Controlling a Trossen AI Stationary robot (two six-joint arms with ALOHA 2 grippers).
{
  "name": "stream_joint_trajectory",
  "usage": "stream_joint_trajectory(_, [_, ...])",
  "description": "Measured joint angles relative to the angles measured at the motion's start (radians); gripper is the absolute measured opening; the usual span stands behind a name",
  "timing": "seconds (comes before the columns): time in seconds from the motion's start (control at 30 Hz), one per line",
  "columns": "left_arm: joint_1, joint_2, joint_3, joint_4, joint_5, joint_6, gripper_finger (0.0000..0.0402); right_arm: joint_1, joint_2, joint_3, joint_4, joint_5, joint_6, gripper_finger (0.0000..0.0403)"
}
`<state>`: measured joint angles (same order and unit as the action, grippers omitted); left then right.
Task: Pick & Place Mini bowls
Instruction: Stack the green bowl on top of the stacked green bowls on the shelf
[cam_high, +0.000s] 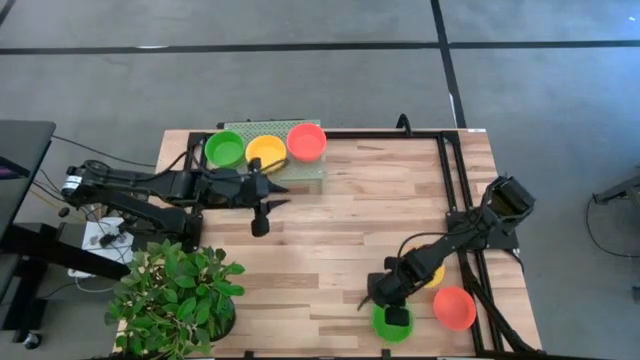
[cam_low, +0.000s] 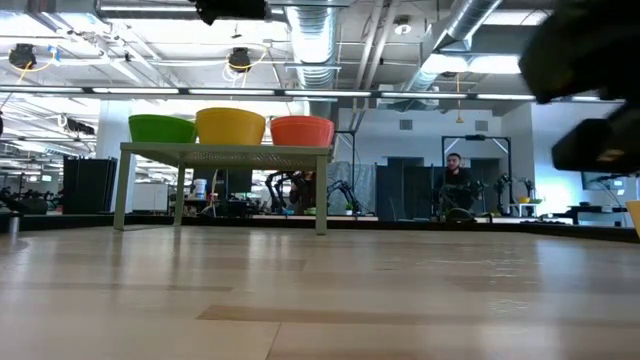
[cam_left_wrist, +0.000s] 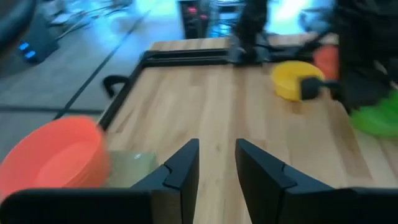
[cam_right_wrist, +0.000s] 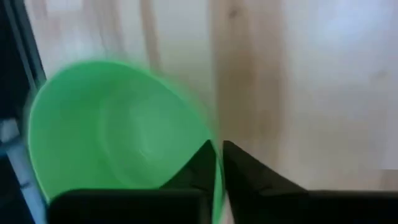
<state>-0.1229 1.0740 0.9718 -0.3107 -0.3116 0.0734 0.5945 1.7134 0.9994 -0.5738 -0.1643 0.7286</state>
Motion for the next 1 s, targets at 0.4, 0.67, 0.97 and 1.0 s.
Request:
stream_joint_trajectory(0.4, [-0.152,0.28,0.0,0.185,0.201,0.297,0.0114,-0.318,-0.008,0.149,-0.092,-0.009,-0.075,0.0008])
stream_joint_trajectory(0.67, [-0.192,0.463,0.0,0.233,0.203,0.36,0.0165,-0.554,-0.008,0.184,-0.084,-0.074,-0.147,0.0004])
stream_joint_trajectory(0.97, [-0.156,0.568,0.001,0.34,0.201,0.505,0.0186,-0.616,-0.008,0.183,-0.052,-0.101,-0.163,0.0003])
stream_joint_trajectory(1.0, [-0.149,0.579,0.001,0.342,0.201,0.506,0.0184,-0.615,-0.008,0.183,-0.051,-0.101,-0.163,0.0004])
